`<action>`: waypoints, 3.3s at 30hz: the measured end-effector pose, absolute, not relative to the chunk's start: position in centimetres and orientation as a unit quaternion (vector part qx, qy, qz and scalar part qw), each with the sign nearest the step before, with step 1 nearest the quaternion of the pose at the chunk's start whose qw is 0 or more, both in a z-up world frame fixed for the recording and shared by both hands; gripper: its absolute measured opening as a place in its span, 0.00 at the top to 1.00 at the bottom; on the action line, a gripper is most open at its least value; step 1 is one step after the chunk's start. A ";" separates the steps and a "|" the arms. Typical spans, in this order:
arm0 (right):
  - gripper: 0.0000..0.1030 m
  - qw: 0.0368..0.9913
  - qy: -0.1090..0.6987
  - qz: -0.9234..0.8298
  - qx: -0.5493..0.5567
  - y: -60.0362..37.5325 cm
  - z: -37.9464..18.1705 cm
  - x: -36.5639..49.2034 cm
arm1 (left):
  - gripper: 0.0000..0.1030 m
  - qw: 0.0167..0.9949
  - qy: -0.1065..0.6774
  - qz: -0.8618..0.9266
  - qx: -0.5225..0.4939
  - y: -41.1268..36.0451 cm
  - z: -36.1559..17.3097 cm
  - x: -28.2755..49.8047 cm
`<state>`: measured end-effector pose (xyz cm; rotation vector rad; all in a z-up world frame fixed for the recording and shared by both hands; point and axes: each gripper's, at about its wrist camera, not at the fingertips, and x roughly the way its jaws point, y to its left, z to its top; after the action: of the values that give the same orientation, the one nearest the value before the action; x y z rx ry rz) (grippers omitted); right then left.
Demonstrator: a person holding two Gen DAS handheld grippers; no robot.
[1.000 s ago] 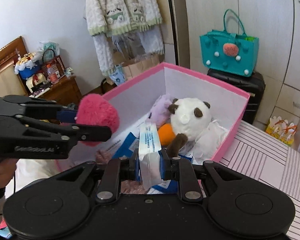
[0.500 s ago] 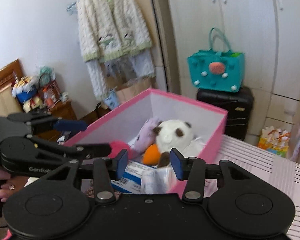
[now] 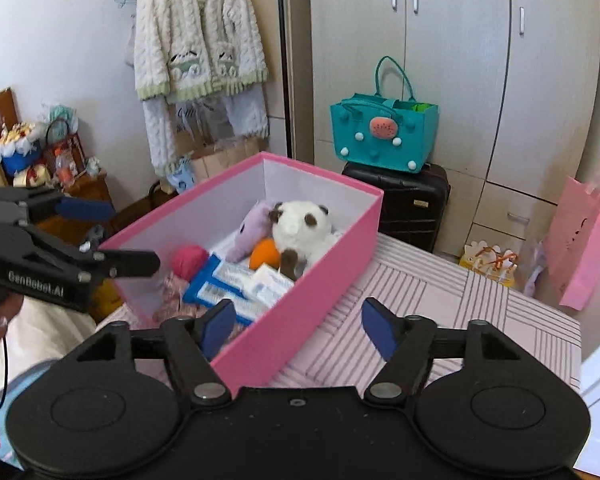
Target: Organize soft objects
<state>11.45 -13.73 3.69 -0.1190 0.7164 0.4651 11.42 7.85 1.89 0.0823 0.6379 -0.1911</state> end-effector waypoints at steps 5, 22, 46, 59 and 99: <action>0.02 0.917 0.345 0.189 -0.072 -14.8 4.3 9.6 | 0.02 0.940 0.330 -0.077 0.041 7.1 2.7 9.5; 0.02 0.960 0.264 0.090 0.005 -18.8 4.1 1.6 | 0.02 0.967 0.243 -0.071 0.021 3.7 2.0 1.9; 0.02 0.970 0.241 -0.027 0.001 -19.5 2.7 -3.7 | 0.02 0.969 0.232 -0.077 0.030 1.0 -0.5 -0.9; 0.02 0.970 0.239 -0.037 -0.006 -19.4 2.3 -4.8 | 0.02 0.972 0.220 -0.073 0.042 0.6 -0.7 -1.8; 0.02 0.972 0.228 -0.058 -0.006 -19.1 1.8 -4.7 | 0.02 0.974 0.215 -0.053 0.049 1.3 -0.9 -1.7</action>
<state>-4.66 -19.07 1.81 -0.0122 0.4610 -0.1177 -1.71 1.31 -0.94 0.0986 0.4328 -0.1077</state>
